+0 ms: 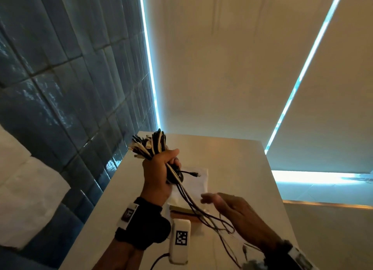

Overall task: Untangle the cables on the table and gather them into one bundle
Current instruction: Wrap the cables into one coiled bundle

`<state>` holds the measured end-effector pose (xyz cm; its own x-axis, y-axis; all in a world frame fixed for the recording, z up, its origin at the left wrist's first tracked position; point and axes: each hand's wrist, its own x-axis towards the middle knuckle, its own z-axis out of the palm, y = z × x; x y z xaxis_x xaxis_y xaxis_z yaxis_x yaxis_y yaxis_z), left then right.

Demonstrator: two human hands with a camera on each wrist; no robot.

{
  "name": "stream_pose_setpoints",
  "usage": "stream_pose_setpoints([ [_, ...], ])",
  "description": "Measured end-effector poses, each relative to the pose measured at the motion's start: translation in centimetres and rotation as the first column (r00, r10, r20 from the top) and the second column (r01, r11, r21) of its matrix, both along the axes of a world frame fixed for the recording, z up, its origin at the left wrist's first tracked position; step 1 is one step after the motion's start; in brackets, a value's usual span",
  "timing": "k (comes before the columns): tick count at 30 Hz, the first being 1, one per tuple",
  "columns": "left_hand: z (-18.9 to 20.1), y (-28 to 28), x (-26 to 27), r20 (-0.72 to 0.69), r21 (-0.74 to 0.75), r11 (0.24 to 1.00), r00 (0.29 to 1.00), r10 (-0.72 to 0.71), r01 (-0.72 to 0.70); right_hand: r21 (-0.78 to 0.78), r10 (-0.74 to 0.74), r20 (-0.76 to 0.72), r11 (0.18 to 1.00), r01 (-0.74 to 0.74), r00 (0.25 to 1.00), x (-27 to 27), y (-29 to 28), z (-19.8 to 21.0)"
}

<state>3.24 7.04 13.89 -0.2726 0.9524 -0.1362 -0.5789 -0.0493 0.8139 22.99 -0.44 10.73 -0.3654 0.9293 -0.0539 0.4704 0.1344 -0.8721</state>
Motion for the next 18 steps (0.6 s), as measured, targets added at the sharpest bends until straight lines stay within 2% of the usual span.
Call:
stream_pose_setpoints([
  [4, 0.1, -1.1, 2.2, -0.140, 0.003, 1.000, 0.990, -0.016, 0.017, 0.002, 0.101, -0.131, 0.995, -0.101, 0.986, -2.9, 0.9, 1.9],
  [6, 0.0, -1.2, 2.5, -0.163, -0.021, 1.000, 0.987, 0.002, -0.006, -0.018, 0.051, -0.240, 0.998, -0.057, 0.970, -3.9, 0.8, 1.7],
  [8, 0.1, -1.2, 2.4, -0.121, -0.065, 0.998, 0.993, 0.012, -0.020, -0.021, -0.026, -0.358, 1.000, 0.020, 0.934, -4.4, 0.3, 1.5],
  [10, 0.0, -1.2, 2.2, -0.064, -0.099, 0.995, 0.998, 0.007, -0.013, 0.017, -0.040, -0.419, 0.999, 0.052, 0.907, -4.8, -0.1, 1.0],
  [14, 0.3, -0.8, 2.0, 0.112, -0.130, 0.985, 0.989, -0.099, 0.114, -0.035, 0.034, -0.486, 0.998, -0.058, 0.874, -4.8, -0.4, -0.1],
  [18, 2.2, -1.2, 2.3, 0.196, -0.068, 0.954, 0.941, -0.276, 0.293, -0.047, 0.151, -0.413, 0.981, -0.187, 0.898, -3.8, -0.1, -2.3],
])
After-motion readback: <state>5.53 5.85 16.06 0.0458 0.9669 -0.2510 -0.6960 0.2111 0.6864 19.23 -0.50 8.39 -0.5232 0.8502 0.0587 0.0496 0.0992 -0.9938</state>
